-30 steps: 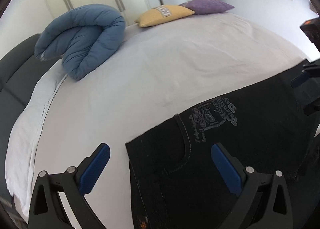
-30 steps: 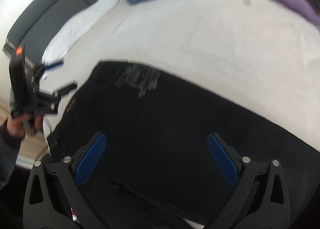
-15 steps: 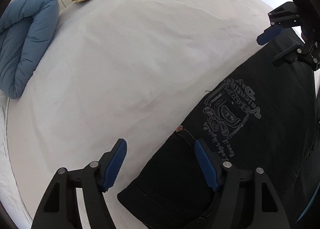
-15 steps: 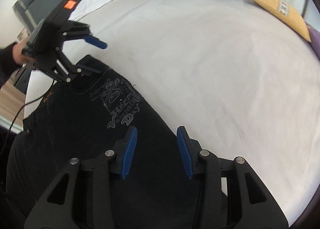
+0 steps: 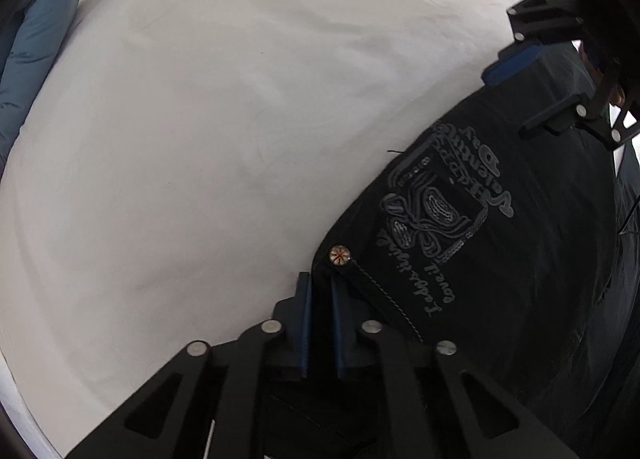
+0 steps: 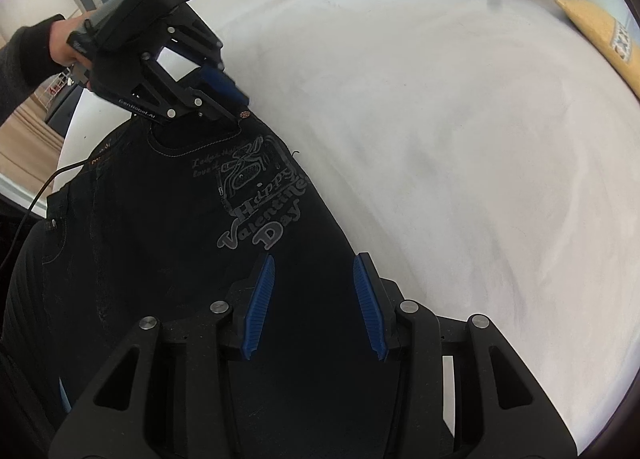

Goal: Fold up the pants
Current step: 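Grasp the waistband with the left tool while the right tool grasps it too, lift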

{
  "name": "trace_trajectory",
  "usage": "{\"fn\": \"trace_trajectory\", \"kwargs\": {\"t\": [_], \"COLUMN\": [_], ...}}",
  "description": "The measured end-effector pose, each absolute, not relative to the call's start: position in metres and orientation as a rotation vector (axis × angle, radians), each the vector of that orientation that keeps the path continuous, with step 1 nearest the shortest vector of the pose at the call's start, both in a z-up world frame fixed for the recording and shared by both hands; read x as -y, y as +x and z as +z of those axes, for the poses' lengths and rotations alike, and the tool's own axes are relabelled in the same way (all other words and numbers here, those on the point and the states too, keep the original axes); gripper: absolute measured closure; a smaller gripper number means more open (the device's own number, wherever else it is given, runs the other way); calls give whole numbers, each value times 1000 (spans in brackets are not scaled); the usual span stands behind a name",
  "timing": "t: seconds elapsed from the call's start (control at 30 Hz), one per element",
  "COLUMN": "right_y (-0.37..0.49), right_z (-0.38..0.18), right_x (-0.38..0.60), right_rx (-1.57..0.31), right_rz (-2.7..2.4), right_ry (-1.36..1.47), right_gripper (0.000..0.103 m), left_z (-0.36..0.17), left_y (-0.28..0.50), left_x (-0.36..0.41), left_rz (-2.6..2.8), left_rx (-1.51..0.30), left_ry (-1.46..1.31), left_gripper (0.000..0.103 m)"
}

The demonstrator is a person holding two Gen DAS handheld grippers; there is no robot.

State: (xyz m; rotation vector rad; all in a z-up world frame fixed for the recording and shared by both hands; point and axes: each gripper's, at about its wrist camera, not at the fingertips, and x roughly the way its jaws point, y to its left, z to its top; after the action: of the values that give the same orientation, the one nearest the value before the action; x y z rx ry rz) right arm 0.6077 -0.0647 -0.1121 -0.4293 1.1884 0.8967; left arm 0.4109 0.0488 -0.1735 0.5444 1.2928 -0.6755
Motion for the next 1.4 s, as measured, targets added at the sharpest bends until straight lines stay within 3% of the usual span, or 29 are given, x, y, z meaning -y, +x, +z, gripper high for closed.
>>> {"fn": "trace_trajectory", "kwargs": {"t": [0.33,0.57,0.7,0.77,1.0,1.1,1.27,1.4], "right_y": [610,612,590,577,506,456,348,296], "right_z": [-124,-133,-122,-112,-80,-84,-130,-145], "right_x": [26,7,-7,-9,-18,-31,-47,-46], "right_rx": [-1201,-1250,-1204,-1173,-961,-805,-382,-280], "right_rz": [901,953,995,993,974,929,858,889], "right_ry": [-524,-518,-571,-603,-803,-1085,-1765,-1897], "right_gripper": [63,63,95,97,99,99,100,99], "left_z": [-127,-116,-112,-111,-101,-96,-96,-102], "left_y": [338,318,313,310,299,285,257,221], "left_x": [-53,-66,-70,-71,-71,-69,-63,-62], "left_rz": [-661,-669,-655,-652,-657,-666,-670,-689], "left_rx": [-1033,-1001,-994,-992,-978,-969,-942,-936], "left_ry": [562,595,566,569,576,616,727,789], "left_gripper": [99,99,98,98,98,98,98,98]}}
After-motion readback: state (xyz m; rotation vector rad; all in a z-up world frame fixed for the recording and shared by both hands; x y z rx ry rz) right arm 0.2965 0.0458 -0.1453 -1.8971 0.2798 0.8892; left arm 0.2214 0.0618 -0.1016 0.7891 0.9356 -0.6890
